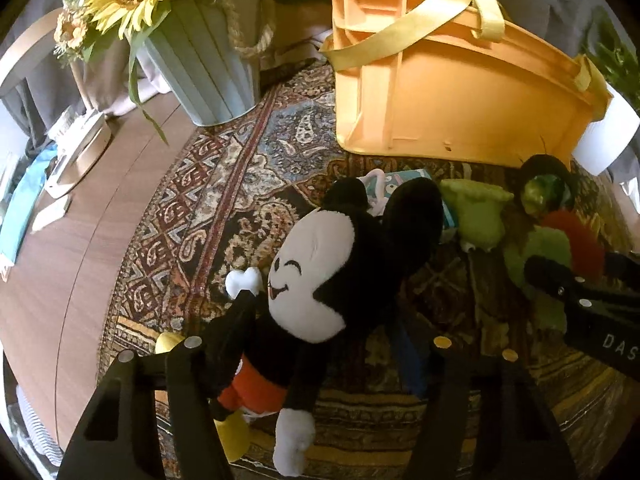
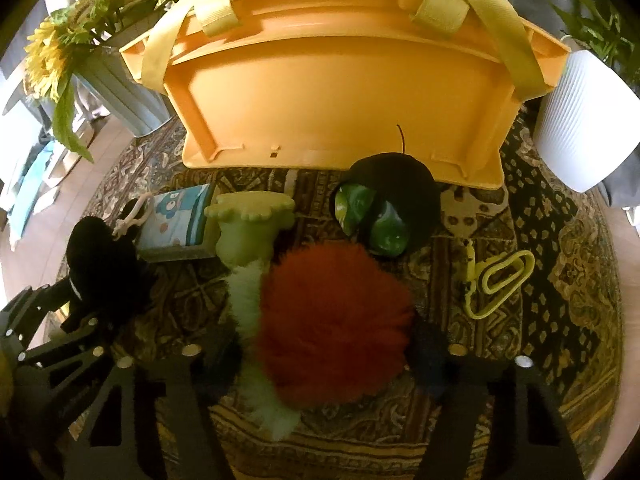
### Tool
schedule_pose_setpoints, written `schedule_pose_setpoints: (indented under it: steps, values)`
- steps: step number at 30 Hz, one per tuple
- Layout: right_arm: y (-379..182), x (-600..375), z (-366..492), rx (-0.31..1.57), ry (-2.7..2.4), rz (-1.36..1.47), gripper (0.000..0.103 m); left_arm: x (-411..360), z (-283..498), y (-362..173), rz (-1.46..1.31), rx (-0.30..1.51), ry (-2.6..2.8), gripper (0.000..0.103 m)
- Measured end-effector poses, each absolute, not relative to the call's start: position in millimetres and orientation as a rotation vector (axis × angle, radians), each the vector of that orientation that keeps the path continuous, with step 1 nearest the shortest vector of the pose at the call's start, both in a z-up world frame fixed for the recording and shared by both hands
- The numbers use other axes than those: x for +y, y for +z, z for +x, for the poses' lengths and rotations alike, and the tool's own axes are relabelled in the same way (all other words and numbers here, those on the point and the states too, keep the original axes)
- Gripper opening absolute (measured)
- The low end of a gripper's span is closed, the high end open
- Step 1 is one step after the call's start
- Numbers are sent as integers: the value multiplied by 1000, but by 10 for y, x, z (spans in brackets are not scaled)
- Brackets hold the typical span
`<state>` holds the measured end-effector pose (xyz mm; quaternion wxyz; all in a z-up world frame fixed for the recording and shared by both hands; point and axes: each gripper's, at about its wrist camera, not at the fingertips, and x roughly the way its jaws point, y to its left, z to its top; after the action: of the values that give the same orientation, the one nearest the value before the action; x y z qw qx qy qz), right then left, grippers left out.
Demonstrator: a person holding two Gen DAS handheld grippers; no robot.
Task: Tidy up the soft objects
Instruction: 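Grasp the Mickey plush with the left tool while the right tool grasps the red pompom, then lift both held toys and carry them over the orange crate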
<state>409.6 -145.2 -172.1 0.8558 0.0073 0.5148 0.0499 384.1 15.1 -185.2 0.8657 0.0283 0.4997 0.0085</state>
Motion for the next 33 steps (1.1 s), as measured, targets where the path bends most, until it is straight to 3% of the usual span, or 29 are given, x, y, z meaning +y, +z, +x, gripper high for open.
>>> schedule_pose_setpoints:
  steps: [3,7,17,33]
  values:
    - [-1757,-1446,4119,1095,110,20,52,142,3833,-1841,60,1049,20,59]
    - [-1778,-1467,4108,1099,121,39,45,148,3790,-1806,42,1039,9,57]
    - [-1524,-1502,3905,1035,157,44,44,105,3554,-1551,9,987,-46,56]
    - [-753,-1642,3594,834,181,70,44,-118,3406,-708,7,792,-156,56]
